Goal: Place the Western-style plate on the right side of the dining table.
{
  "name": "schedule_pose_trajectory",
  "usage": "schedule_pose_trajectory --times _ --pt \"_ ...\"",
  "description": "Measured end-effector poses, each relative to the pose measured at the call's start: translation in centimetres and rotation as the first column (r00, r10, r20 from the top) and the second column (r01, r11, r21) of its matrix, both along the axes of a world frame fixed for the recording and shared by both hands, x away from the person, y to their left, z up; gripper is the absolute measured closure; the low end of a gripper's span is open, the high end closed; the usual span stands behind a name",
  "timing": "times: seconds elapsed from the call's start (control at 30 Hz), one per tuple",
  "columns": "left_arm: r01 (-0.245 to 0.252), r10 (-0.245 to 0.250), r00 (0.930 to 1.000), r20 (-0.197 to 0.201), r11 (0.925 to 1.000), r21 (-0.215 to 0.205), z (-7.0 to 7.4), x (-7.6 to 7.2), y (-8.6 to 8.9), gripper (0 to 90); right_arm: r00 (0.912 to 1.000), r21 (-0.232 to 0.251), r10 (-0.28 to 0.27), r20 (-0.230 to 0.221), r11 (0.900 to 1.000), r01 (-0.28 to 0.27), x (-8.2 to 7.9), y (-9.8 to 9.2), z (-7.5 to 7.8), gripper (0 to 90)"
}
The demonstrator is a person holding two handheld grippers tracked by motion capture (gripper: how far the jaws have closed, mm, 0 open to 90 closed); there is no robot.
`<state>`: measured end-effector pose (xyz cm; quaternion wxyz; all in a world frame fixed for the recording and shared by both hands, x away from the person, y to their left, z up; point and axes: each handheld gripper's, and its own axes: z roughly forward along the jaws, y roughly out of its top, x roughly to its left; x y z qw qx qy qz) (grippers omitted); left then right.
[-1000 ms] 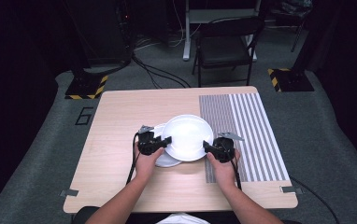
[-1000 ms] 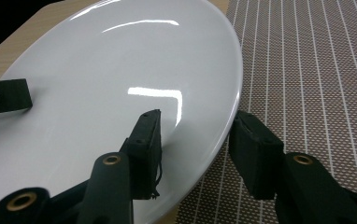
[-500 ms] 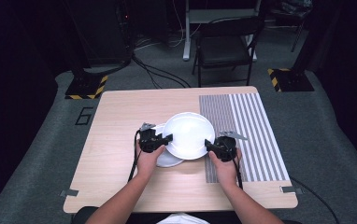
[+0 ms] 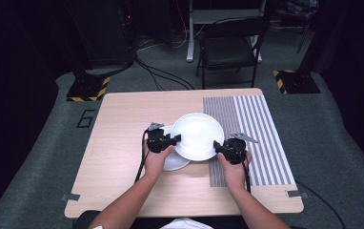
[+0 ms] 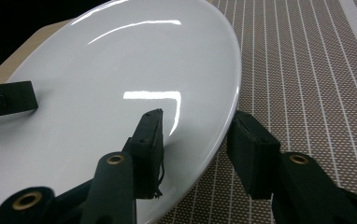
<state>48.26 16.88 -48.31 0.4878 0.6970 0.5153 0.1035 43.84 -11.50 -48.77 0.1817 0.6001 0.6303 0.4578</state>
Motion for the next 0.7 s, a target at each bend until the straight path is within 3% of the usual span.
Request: schedule_pose_trajectory --times 0.7 --pt "0.055 -0.055 0.9985 0.003 0.9985 -0.003 0.3 0.8 -2.3 56.6 0.9985 -0.004 -0.052 0.015 0.999 0.053 -0.7 -2.0 0.3 55.7"
